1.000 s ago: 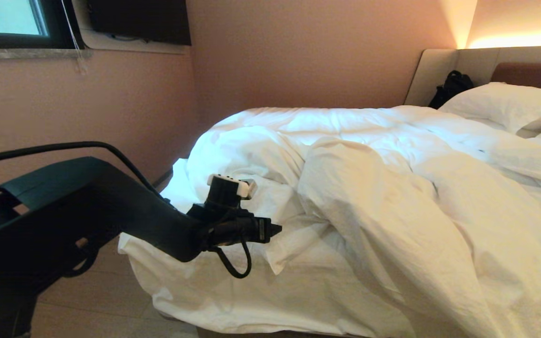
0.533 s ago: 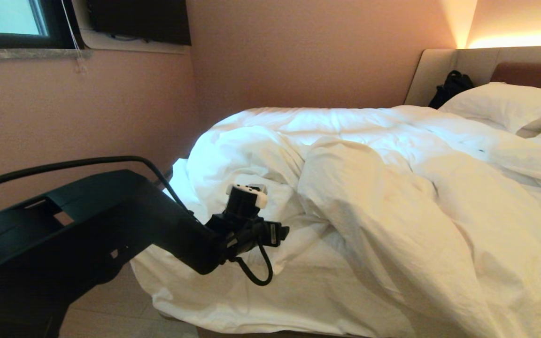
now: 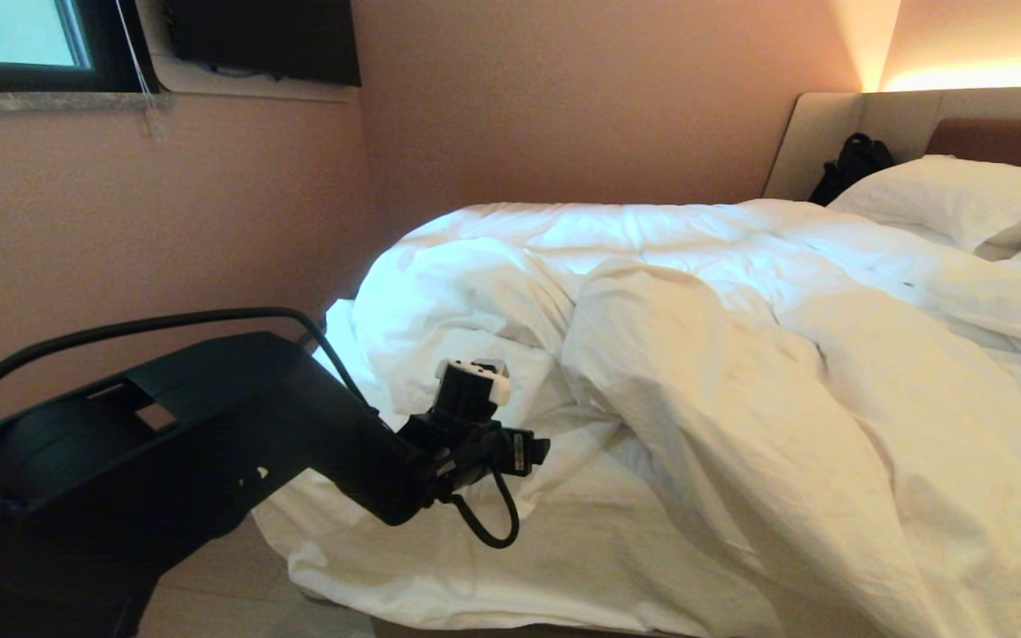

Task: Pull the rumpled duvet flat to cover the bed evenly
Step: Hold the folded corner of the quilt

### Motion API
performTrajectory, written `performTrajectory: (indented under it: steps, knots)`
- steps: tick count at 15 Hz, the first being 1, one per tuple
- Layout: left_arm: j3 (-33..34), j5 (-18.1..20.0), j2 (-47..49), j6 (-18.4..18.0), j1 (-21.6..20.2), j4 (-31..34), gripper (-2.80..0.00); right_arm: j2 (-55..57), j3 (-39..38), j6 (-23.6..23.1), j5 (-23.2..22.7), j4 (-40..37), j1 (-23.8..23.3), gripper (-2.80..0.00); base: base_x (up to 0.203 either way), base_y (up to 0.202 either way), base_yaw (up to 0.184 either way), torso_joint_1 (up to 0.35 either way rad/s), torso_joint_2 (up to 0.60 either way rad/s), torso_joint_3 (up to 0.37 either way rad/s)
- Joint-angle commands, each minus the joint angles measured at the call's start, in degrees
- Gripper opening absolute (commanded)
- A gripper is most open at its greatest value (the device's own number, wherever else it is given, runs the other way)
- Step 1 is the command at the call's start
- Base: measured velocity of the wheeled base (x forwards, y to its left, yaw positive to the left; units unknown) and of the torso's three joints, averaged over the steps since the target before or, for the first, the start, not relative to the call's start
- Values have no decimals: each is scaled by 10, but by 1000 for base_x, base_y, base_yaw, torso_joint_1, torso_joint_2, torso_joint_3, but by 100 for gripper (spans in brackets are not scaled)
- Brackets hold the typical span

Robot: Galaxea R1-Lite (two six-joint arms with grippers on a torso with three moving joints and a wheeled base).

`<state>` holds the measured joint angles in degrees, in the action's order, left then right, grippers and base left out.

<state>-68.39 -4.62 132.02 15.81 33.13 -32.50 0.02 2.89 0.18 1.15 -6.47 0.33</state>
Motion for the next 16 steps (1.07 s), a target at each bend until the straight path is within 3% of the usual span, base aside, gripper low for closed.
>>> performTrajectory:
  steps: [1,16]
  knots:
    - [-2,0,3,1,0,-2,0,0,0,0,0,0,0,-280,0,0,0,0,0,0]
    - [-1,-1,3,1,-1,-2,0,0,0,0,0,0,0,-280,0,0,0,0,0,0]
